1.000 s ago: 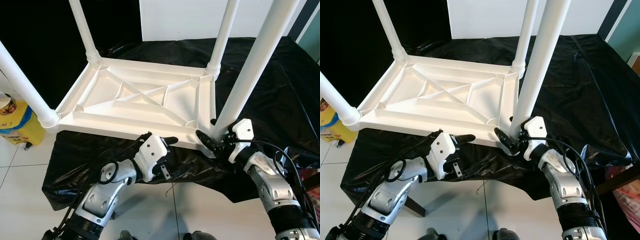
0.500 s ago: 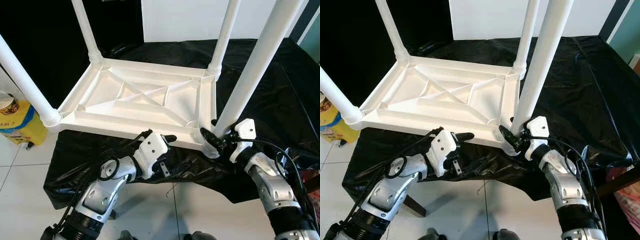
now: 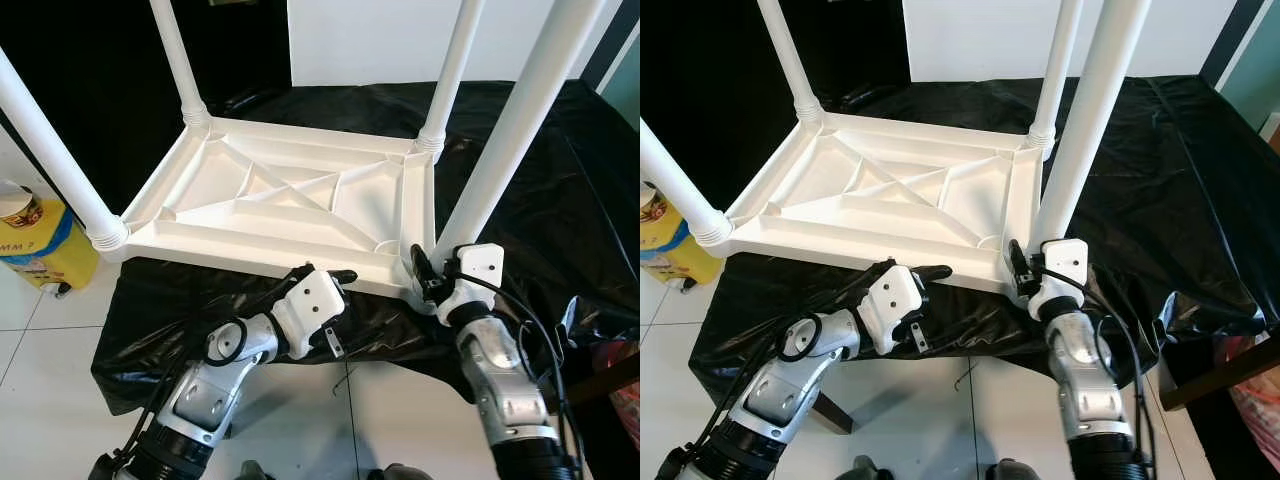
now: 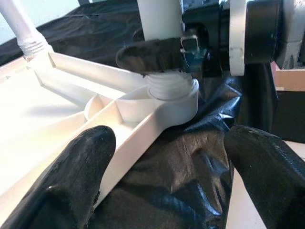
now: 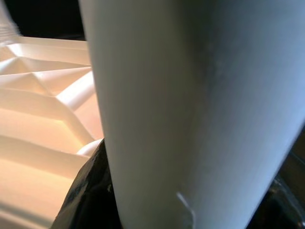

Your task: Building children table

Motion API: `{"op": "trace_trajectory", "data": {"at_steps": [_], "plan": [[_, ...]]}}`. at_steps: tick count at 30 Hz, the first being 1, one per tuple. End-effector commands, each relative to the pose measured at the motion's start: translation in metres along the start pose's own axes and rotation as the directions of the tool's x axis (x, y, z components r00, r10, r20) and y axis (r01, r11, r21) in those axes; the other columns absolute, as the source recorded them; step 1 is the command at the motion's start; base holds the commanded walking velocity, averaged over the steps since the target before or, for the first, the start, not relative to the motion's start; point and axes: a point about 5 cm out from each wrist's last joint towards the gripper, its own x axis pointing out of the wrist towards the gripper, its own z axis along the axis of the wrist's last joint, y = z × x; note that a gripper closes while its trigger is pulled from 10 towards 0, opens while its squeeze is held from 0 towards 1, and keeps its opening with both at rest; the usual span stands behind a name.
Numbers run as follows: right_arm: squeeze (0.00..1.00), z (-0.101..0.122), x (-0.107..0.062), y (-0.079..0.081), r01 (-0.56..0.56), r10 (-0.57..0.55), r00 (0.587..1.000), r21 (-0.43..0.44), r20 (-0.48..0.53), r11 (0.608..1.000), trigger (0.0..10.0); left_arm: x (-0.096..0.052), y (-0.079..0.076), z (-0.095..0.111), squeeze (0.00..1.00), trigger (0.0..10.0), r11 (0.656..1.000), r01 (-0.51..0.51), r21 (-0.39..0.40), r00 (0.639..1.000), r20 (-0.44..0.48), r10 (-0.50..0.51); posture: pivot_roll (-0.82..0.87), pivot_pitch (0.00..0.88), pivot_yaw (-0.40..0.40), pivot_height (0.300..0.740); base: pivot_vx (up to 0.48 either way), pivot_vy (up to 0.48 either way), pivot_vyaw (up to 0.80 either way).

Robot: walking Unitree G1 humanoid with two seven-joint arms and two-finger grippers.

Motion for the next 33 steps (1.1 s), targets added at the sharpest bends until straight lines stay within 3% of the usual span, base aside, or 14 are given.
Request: {"op": "trace_trajectory", "data": {"at_steps": [1,7,19,20,28,30,33], "plan": [[0.00,-0.016,-0.008,-0.006,0.076,-0.077,0.993,-0.018,-0.091,0.997,10.0,0.001,0.006,-0.003,0.00,10.0,0.989,-0.147,0.011,0.989,-0.013,0.147,-0.04,0.083,-0.042,0.740,0.000,0.000,0.00],[0.00,-0.011,-0.008,0.009,0.000,0.000,0.997,0.000,-0.075,1.000,10.0,0.000,0.012,-0.005,0.00,10.0,0.981,-0.194,0.029,0.981,0.001,0.194,-0.03,0.078,-0.065,0.740,0.000,0.000,0.00],[0.00,-0.004,-0.009,0.011,-0.024,0.025,0.999,0.008,-0.044,1.000,10.0,-0.002,0.016,-0.003,0.00,10.0,0.987,-0.158,0.019,0.987,0.023,0.158,-0.03,0.065,-0.055,0.740,0.000,0.000,0.00],[1.00,-0.003,-0.010,0.011,-0.033,0.033,0.999,0.010,-0.035,0.999,10.0,-0.003,0.017,-0.002,0.00,10.0,0.988,-0.151,0.010,0.988,0.030,0.151,-0.03,0.067,-0.055,0.740,0.000,0.000,0.00],[1.00,0.008,-0.017,-0.001,-0.147,0.147,0.989,0.004,0.023,0.989,10.0,-0.001,0.018,0.000,0.00,10.0,0.993,-0.118,-0.006,0.992,0.049,0.118,-0.05,0.072,-0.057,0.740,0.000,0.000,0.00],[1.00,0.013,-0.020,-0.016,-0.231,0.232,0.972,-0.020,0.038,0.973,10.0,-0.003,0.017,0.001,0.00,10.0,0.995,-0.100,-0.016,0.994,0.052,0.100,-0.05,0.078,-0.051,0.740,0.000,0.000,0.00],[1.00,0.013,-0.021,-0.020,-0.250,0.251,0.967,-0.031,0.039,0.968,10.0,-0.004,0.016,0.001,0.00,10.0,0.995,-0.095,-0.017,0.994,0.052,0.096,-0.05,0.078,-0.051,0.740,0.000,0.000,0.00]]}}
